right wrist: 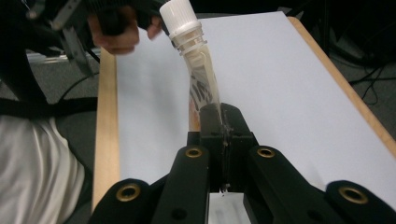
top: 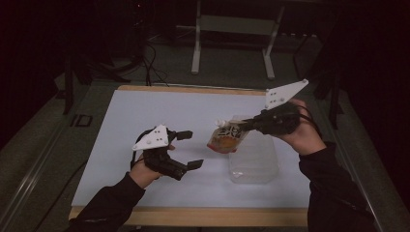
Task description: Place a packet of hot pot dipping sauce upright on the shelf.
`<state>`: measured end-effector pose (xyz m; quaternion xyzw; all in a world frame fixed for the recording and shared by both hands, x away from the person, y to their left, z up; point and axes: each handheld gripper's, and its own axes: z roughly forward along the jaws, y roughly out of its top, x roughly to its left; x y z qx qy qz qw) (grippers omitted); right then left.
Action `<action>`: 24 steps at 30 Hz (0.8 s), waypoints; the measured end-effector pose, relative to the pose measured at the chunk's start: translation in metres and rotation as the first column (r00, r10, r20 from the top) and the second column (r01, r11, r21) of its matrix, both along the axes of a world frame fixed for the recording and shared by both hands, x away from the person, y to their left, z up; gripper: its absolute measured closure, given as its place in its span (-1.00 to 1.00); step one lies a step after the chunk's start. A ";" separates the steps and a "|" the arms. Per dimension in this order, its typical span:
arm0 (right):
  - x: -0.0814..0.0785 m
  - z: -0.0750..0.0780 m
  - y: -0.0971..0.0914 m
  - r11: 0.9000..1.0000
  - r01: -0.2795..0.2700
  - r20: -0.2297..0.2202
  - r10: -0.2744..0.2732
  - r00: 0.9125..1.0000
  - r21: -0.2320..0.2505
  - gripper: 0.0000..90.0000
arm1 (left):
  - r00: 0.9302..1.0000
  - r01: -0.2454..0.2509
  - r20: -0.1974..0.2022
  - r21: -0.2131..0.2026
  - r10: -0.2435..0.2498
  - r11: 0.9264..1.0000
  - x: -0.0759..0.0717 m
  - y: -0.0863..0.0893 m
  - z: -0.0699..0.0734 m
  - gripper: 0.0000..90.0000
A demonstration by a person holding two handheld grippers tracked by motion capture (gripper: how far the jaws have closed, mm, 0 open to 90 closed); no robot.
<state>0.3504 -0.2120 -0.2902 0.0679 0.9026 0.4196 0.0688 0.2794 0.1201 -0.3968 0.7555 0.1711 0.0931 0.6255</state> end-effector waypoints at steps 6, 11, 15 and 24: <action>0.009 -0.002 -0.017 0.999 0.015 0.043 -0.016 0.999 0.031 0.99 | 0.998 -0.036 -0.054 0.015 0.037 0.999 -0.010 0.024 -0.015 -0.84; 0.017 -0.007 -0.030 0.999 0.031 0.043 -0.032 0.999 0.037 0.99 | 0.991 -0.100 -0.086 0.056 0.104 0.993 -0.019 0.040 -0.028 -0.88; 0.021 -0.013 -0.040 0.999 0.029 0.056 -0.030 0.998 0.019 0.99 | 0.976 -0.191 -0.087 0.102 0.200 0.976 -0.029 0.050 -0.040 -1.00; 0.029 -0.021 -0.056 0.997 0.062 0.048 -0.059 0.997 -0.048 0.99 | 0.963 -0.185 -0.174 0.118 0.204 0.976 -0.038 0.062 -0.063 -1.00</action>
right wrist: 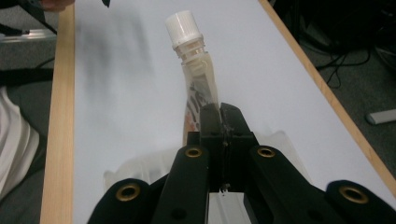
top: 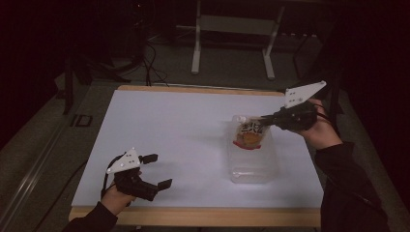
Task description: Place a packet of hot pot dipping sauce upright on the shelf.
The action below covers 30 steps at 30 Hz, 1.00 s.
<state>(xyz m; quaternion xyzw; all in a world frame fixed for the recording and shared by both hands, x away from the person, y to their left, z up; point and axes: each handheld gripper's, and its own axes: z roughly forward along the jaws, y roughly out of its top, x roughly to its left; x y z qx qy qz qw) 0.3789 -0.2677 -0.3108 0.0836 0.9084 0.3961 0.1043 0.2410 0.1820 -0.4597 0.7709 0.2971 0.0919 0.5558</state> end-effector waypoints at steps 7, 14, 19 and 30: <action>0.005 -0.008 -0.010 0.999 0.021 -0.015 -0.022 1.000 -0.036 0.99 | 1.000 -0.013 -0.015 -0.009 0.013 1.000 0.000 0.005 -0.009 -1.00; 0.011 -0.016 -0.009 0.997 0.019 -0.032 -0.021 0.999 -0.081 0.98 | 1.000 -0.020 -0.011 -0.010 0.020 1.000 0.001 0.007 -0.009 -1.00; 0.015 -0.016 0.001 0.995 0.011 -0.020 -0.013 1.000 -0.098 0.98 | 1.000 -0.017 -0.016 -0.013 0.016 1.000 0.002 0.007 -0.012 -1.00; 0.023 -0.031 0.017 0.996 -0.017 -0.039 0.014 0.999 -0.090 0.98 | 1.000 -0.014 -0.015 -0.025 0.014 1.000 0.002 0.010 -0.013 -1.00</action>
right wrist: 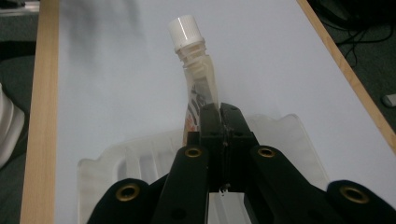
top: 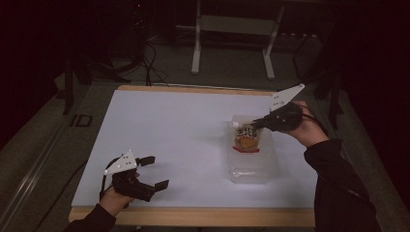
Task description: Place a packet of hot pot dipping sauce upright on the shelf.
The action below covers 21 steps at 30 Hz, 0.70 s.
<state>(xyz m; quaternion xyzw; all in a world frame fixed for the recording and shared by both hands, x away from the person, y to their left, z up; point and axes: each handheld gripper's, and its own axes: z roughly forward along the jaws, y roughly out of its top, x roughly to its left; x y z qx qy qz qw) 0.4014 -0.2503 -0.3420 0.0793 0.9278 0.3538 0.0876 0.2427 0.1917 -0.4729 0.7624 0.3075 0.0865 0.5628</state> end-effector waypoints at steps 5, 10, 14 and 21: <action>0.003 -0.011 -0.002 0.999 0.006 -0.024 -0.005 1.000 0.033 0.98 | 1.000 -0.003 -0.002 0.003 0.003 1.000 0.001 0.000 -0.002 -1.00; 0.005 -0.030 -0.007 0.998 0.016 -0.053 -0.013 0.998 0.054 0.98 | 1.000 0.003 -0.001 0.016 -0.003 1.000 0.000 -0.001 -0.004 -1.00; 0.005 -0.039 -0.013 0.997 0.032 -0.066 -0.027 0.997 0.070 0.98 | 1.000 0.003 -0.002 0.010 -0.003 1.000 0.000 -0.001 -0.004 -1.00; 0.007 -0.052 -0.022 0.994 0.052 -0.089 -0.044 0.995 0.094 0.97 | 1.000 0.007 -0.005 0.009 -0.007 1.000 0.001 -0.002 -0.006 -1.00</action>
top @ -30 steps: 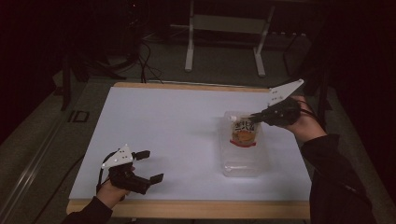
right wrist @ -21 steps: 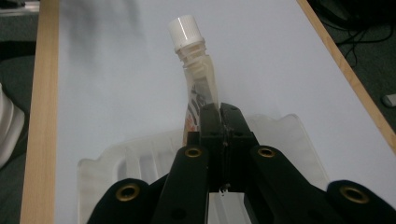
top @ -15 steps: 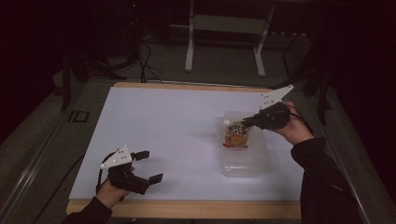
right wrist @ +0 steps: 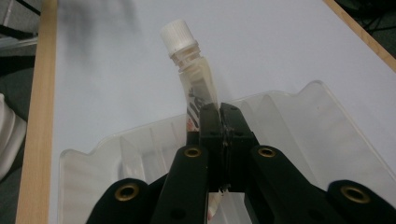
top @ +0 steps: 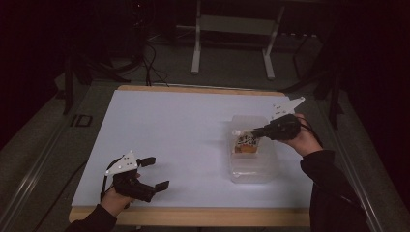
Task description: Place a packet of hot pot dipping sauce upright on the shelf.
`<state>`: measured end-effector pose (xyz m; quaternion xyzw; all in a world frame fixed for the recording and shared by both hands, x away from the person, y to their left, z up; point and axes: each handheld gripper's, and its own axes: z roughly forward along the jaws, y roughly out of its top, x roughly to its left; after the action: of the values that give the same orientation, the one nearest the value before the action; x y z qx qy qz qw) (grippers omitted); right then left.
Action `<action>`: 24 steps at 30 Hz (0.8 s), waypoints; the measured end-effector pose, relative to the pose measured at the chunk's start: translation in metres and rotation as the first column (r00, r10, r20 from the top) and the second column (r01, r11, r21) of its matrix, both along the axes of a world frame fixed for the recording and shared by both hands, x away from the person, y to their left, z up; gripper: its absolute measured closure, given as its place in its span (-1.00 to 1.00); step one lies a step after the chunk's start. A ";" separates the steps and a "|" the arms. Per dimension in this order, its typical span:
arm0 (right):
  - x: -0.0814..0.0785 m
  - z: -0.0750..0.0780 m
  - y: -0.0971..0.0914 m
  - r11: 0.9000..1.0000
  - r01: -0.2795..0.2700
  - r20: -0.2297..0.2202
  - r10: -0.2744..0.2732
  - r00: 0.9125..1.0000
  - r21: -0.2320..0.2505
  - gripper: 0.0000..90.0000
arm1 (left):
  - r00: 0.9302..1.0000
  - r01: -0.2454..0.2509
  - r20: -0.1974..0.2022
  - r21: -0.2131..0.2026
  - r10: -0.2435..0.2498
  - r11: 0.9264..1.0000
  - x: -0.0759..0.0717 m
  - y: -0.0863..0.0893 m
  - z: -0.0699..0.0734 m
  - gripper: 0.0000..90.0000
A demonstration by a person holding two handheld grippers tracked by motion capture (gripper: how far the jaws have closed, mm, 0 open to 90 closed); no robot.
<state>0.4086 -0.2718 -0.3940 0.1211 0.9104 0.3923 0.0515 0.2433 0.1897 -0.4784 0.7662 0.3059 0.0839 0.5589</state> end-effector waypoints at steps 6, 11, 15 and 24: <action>-0.001 -0.003 -0.005 0.999 0.029 0.002 -0.029 1.000 0.017 0.84 | 1.000 0.006 -0.001 0.002 -0.006 1.000 0.000 -0.002 0.000 -1.00; -0.005 0.007 -0.006 0.999 0.047 0.027 -0.047 0.998 0.027 0.74 | 1.000 0.010 0.004 0.012 -0.010 1.000 -0.001 -0.002 -0.001 -1.00; -0.009 0.017 -0.007 0.996 0.061 0.037 -0.063 0.997 0.063 0.69 | 1.000 0.012 0.005 0.018 -0.012 1.000 -0.001 -0.003 -0.001 -1.00; -0.033 0.039 -0.005 0.988 0.082 0.046 -0.089 0.995 0.128 0.41 | 1.000 0.019 0.012 0.028 -0.020 0.999 -0.002 -0.004 -0.001 -1.00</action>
<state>0.3760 -0.2773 -0.3549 0.1530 0.8762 0.4493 0.0842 0.2411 0.1859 -0.4792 0.7764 0.2937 0.0875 0.5507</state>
